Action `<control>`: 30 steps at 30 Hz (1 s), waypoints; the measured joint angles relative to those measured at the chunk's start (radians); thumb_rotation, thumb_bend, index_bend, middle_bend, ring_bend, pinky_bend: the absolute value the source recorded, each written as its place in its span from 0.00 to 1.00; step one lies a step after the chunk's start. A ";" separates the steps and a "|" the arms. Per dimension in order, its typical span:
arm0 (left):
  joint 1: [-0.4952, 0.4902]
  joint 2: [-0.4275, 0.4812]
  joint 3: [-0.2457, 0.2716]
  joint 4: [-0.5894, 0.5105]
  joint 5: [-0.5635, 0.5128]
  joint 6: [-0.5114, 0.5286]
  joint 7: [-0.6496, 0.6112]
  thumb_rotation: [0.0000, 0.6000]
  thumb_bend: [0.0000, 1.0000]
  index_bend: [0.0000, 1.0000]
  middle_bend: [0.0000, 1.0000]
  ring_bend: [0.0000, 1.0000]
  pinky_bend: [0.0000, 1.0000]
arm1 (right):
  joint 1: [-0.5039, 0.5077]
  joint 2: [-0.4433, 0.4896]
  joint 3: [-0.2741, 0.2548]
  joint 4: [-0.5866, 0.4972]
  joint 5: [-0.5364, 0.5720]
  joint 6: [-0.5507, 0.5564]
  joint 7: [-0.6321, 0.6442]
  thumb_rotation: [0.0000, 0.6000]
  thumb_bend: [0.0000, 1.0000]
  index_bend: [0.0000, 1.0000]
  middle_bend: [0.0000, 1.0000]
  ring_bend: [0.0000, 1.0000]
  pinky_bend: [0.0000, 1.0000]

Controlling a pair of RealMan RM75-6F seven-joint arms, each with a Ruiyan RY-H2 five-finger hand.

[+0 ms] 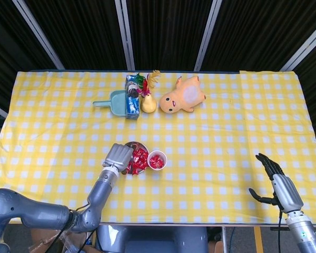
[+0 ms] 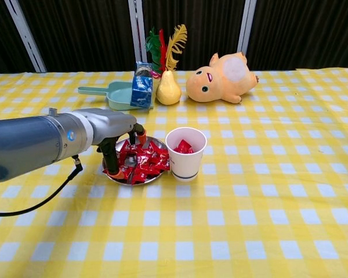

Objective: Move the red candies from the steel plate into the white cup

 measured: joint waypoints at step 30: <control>-0.008 -0.098 0.033 0.121 0.041 0.015 0.038 1.00 0.36 0.47 0.58 0.82 0.89 | 0.000 0.003 -0.001 -0.003 -0.007 0.000 0.035 1.00 0.36 0.00 0.00 0.00 0.00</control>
